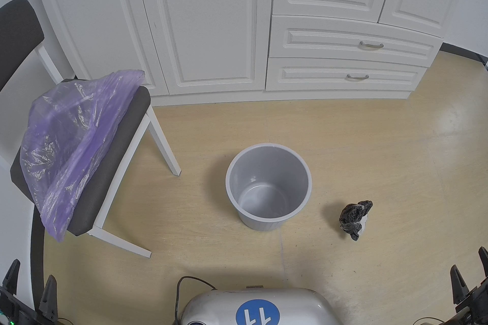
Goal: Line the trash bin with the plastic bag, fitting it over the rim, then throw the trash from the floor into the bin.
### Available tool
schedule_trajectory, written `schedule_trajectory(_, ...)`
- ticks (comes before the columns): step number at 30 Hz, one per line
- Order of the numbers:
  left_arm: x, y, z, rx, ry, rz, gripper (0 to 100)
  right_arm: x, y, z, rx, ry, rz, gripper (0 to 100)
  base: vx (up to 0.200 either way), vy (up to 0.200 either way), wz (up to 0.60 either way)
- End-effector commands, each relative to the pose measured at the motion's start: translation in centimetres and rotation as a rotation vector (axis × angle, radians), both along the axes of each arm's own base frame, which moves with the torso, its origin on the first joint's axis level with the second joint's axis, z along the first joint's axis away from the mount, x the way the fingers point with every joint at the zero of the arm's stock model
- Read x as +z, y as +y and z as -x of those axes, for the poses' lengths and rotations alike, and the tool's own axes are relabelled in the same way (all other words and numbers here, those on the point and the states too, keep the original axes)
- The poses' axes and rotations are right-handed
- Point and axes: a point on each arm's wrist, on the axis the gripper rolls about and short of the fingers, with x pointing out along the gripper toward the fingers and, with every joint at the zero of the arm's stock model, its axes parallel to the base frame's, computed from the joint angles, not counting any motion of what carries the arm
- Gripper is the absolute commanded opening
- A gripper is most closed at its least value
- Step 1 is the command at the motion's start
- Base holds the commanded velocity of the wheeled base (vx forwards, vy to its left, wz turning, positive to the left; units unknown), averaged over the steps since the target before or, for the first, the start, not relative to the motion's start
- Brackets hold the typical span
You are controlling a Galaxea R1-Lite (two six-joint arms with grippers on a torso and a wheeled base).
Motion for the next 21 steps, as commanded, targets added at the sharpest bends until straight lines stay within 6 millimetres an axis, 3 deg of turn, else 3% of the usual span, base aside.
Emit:
schedule_trajectory(1,-0.52,0.00,-0.01,0.001,0.001,-0.005,100,-0.49,0.00,-0.01,-0.005,0.002,0.004,100,0.000,0.000,0.00)
schedule_trajectory(21,-0.50,-0.03,-0.01,-0.013,0.001,-0.047,100,-0.52,0.02,-0.01,0.004,0.001,0.041,100,0.000,0.000,0.00)
